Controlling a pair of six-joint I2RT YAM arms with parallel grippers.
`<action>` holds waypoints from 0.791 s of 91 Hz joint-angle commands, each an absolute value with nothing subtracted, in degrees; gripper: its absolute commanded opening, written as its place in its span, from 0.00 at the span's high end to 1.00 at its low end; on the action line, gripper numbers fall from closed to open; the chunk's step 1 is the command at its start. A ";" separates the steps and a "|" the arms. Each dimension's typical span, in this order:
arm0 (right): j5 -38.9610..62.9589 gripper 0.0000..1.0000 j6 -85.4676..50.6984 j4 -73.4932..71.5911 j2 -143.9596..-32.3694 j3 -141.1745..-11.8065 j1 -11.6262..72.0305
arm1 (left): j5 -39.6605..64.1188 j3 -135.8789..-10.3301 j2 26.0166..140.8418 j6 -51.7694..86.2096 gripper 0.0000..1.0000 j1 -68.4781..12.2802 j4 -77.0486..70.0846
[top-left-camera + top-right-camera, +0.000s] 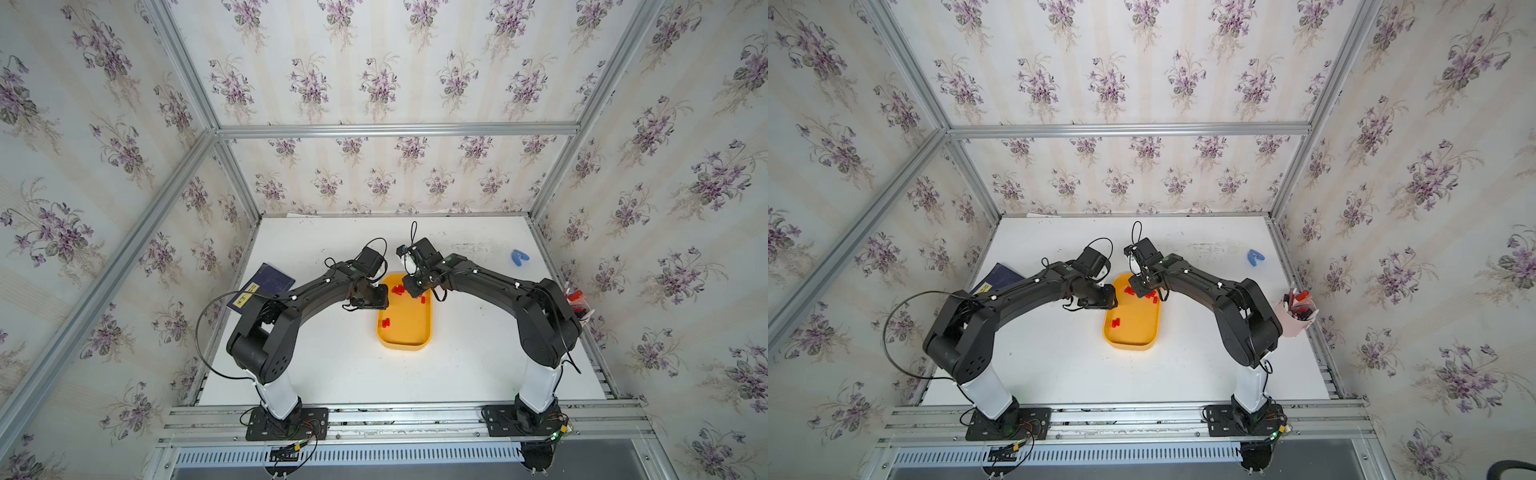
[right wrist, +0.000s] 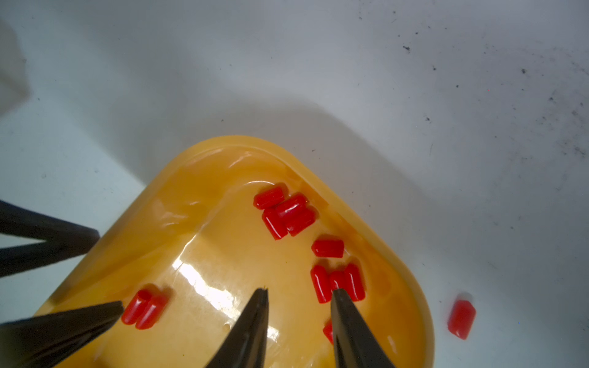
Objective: Take the screw protection sleeves out of the storage box
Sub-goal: Adjust the storage box at the center of the board.
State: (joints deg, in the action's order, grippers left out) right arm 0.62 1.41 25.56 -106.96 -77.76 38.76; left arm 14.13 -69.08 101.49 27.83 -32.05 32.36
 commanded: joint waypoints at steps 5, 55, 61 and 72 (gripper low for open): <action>-0.35 0.61 -0.09 25.85 -105.73 -76.81 38.67 | 6.81 -72.53 105.06 26.95 0.63 -33.70 36.48; 3.93 0.60 2.82 28.27 -107.71 -76.67 38.76 | -2.11 -76.51 105.21 24.14 0.85 -35.11 44.03; 3.80 0.60 3.23 28.95 -108.89 -77.62 38.72 | -2.15 -76.55 105.12 23.97 0.85 -35.16 44.30; 4.29 0.60 3.34 30.77 -110.90 -79.66 38.72 | -2.33 -76.48 104.97 24.07 0.84 -35.16 44.28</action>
State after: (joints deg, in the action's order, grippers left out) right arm 3.62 2.68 28.53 -109.65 -78.26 38.72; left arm -1.08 -76.29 105.51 24.86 -35.22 42.94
